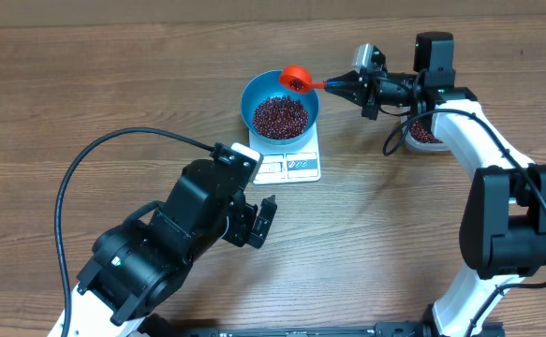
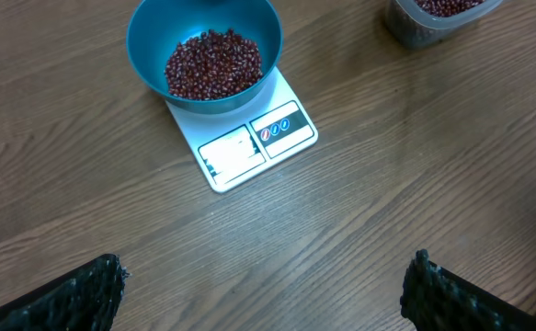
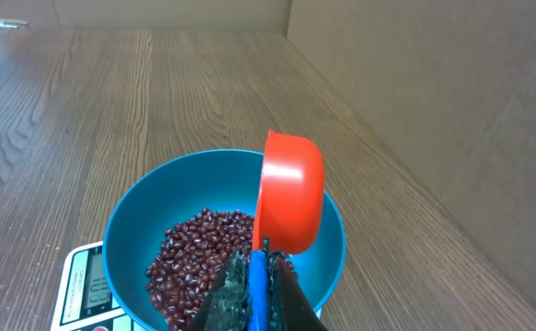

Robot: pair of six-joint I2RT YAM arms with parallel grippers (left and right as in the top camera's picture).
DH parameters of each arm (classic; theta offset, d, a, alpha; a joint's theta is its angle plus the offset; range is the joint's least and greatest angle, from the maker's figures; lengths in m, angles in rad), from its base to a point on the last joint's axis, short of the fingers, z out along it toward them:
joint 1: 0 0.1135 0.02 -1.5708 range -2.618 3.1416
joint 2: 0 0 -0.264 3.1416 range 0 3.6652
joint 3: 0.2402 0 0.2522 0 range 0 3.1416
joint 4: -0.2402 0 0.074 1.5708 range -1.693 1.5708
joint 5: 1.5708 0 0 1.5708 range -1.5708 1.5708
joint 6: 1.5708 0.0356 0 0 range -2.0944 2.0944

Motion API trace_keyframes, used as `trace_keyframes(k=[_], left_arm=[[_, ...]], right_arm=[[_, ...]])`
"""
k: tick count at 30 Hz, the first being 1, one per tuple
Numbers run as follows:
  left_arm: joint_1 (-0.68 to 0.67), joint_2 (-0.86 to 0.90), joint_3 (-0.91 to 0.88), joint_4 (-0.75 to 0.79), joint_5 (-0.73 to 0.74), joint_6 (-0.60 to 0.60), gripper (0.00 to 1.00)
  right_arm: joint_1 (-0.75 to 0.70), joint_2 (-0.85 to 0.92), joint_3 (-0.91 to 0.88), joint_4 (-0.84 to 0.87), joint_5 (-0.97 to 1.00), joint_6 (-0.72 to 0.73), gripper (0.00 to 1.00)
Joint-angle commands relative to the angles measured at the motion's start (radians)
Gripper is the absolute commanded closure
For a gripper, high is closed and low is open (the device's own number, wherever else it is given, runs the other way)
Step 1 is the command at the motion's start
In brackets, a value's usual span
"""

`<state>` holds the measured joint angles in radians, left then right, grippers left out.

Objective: Scoop item into bowl and weigh 150g on scale
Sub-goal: 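Tip the scoop to pour beans into the teal bowl, then move the empty scoop back right over the bean container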

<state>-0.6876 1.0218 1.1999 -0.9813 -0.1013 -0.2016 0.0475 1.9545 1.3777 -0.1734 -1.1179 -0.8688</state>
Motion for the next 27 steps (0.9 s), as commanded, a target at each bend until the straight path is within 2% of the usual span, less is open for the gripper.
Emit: trace_keyframes(k=[1, 6, 9, 18, 23, 27], left_arm=[[-0.006, 0.006, -0.002, -0.003, -0.01, 0.014, 0.01], [-0.006, 0.006, -0.002, -0.003, -0.01, 0.014, 0.01], [-0.006, 0.006, -0.002, -0.003, -0.01, 0.014, 0.01], [-0.006, 0.006, -0.002, -0.003, -0.01, 0.014, 0.01], [-0.006, 0.006, -0.002, -0.003, -0.01, 0.014, 0.01], [-0.006, 0.006, -0.002, -0.003, -0.01, 0.014, 0.01]], right_arm=[[0.005, 0.0, -0.002, 0.0, 0.0, -0.059, 0.96], [0.005, 0.0, -0.002, 0.002, 0.0, -0.278, 0.96], [0.005, 0.0, -0.002, 0.009, 0.001, -0.354, 0.96], [0.005, 0.0, -0.002, 0.001, 0.0, -0.364, 0.96], [-0.002, -0.006, -0.002, 0.004, 0.002, -0.2, 0.96], [-0.029, -0.027, -0.002, 0.005, 0.004, 0.055, 0.96]])
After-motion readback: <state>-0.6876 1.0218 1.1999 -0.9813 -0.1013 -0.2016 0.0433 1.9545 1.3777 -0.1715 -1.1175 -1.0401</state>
